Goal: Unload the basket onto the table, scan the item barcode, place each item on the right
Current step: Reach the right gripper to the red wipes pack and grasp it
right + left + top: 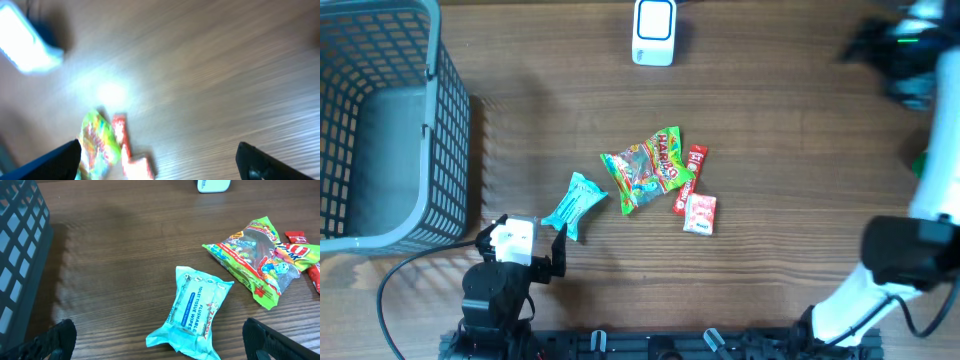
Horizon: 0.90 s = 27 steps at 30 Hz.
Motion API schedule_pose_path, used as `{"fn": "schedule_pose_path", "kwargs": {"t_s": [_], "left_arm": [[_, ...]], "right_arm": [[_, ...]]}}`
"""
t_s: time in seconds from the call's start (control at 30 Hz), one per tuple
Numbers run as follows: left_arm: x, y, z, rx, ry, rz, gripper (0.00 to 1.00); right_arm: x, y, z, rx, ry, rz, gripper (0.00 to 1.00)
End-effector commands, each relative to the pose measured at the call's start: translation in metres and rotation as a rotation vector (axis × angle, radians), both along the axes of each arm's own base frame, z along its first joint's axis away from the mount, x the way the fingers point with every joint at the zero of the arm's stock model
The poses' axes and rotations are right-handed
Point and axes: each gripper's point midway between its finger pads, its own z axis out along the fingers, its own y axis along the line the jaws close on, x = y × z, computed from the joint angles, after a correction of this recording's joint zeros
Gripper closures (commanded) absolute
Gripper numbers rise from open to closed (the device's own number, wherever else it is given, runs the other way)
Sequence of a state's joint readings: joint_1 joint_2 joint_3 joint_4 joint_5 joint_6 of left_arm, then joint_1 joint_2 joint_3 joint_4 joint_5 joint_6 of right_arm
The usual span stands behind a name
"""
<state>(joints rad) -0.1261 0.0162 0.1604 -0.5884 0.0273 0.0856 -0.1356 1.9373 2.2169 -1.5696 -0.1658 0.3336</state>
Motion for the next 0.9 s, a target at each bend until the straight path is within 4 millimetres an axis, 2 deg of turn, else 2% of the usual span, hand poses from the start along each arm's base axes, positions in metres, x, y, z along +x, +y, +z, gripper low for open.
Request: {"fn": "schedule_pose_path", "kwargs": {"t_s": [0.0, 0.07, 0.13, 0.2, 0.23, 0.27, 0.3, 0.33, 0.37, 0.43, 0.5, 0.57, 0.63, 0.7, 0.77, 0.87], "left_arm": [[0.000, -0.001, -0.003, 0.015, 0.003, -0.010, 0.00], [0.000, -0.001, -0.003, 0.015, 0.003, -0.010, 0.00], [0.000, -0.001, -0.003, 0.015, 0.003, -0.010, 0.00], [0.000, -0.001, -0.003, 0.015, 0.003, -0.010, 0.00], [0.000, -0.001, -0.003, 0.015, 0.003, -0.010, 0.00], [0.000, -0.001, -0.003, 0.015, 0.003, -0.010, 0.00], [0.000, -0.001, -0.003, 0.015, 0.003, -0.010, 0.00], [0.000, -0.001, -0.003, 0.015, 0.003, -0.010, 0.00], [0.000, -0.001, -0.003, 0.015, 0.003, -0.010, 0.00], [0.000, -0.001, -0.003, 0.015, 0.003, -0.010, 0.00], [0.000, -0.001, -0.003, 0.015, 0.003, -0.010, 0.00], [0.000, -0.001, -0.003, 0.015, 0.003, -0.010, 0.00], [0.000, -0.001, -0.003, 0.015, 0.003, -0.010, 0.00], [0.000, -0.001, -0.003, 0.015, 0.003, -0.010, 0.00], [0.000, -0.001, -0.003, 0.015, 0.003, -0.010, 0.00], [0.000, -0.001, -0.003, 0.015, 0.003, -0.010, 0.00]], "right_arm": [[-0.023, 0.111, -0.042, 0.015, 0.151, 0.335, 0.04], [-0.034, 0.152, -0.064, -0.008, 0.197, 0.355, 0.00], [-0.049, 0.169, -0.090, -0.037, 0.275, 0.234, 0.00], [-0.058, 0.176, -0.108, -0.041, 0.316, 0.199, 0.01], [-0.064, 0.178, -0.118, -0.053, 0.332, 0.252, 0.00], [-0.073, 0.180, -0.127, -0.073, 0.353, 0.360, 0.04], [-0.085, 0.178, -0.136, -0.090, 0.391, 0.435, 0.17], [-0.098, 0.172, -0.147, -0.097, 0.454, 0.380, 0.22], [-0.105, 0.167, -0.154, -0.099, 0.495, 0.296, 0.22], [-0.122, 0.165, -0.174, -0.065, 0.593, 0.042, 0.12], [-0.127, 0.179, -0.192, 0.023, 0.611, 0.010, 0.08], [-0.129, 0.196, -0.208, 0.131, 0.596, 0.081, 0.09], [-0.124, 0.205, -0.212, 0.176, 0.518, 0.327, 0.17], [-0.122, 0.195, -0.212, 0.108, 0.470, 0.457, 0.17], [-0.118, 0.174, -0.215, -0.027, 0.450, 0.528, 0.17], [-0.116, 0.166, -0.218, -0.133, 0.425, 0.641, 0.17]]}}
